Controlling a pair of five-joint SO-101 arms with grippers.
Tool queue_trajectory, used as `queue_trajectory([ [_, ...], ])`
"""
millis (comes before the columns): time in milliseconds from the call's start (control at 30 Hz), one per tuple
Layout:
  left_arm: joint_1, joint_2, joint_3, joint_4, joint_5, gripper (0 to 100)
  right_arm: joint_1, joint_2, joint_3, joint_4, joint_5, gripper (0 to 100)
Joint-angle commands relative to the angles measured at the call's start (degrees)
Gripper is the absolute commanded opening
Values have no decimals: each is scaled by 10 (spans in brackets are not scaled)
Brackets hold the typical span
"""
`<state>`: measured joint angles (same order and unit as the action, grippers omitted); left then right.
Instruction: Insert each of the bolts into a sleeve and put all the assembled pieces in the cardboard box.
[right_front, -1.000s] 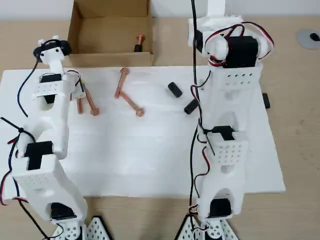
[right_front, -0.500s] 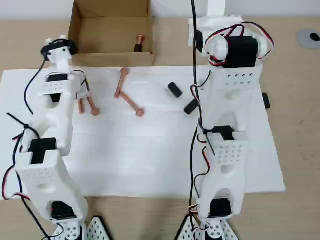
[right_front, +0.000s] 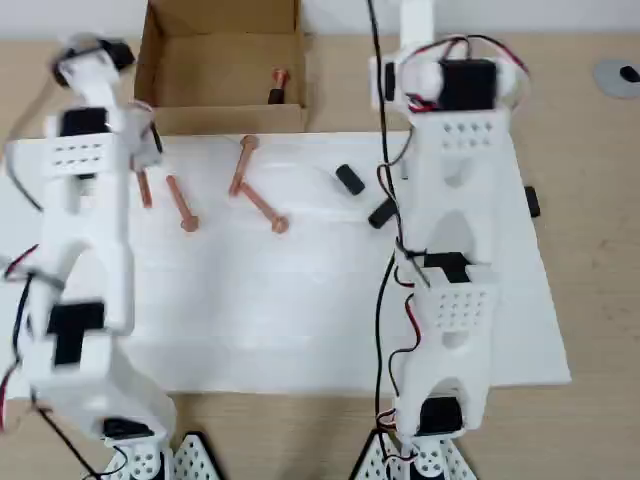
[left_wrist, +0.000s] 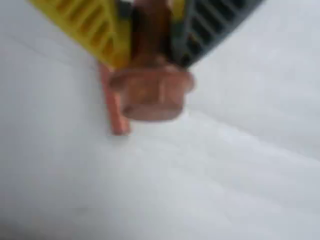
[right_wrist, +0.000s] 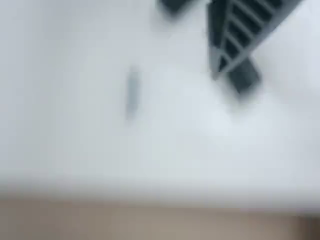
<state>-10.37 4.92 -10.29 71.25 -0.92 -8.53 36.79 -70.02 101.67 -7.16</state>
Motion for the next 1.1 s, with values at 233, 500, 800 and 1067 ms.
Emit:
queue_trajectory([
  [233, -3, -342, 160, 4, 1, 9, -20, -34, 299, 8, 97, 347],
  [500, 0, -594, 366, -79, 4, 9, -72, -33, 299, -17, 184, 346],
  [800, -3, -817, 520, -112, 2, 7, -99, -31, 304, -91, 239, 344],
  [1067, -4, -897, 564, -110, 1, 8, -93, 30, 298, -145, 324, 186],
])
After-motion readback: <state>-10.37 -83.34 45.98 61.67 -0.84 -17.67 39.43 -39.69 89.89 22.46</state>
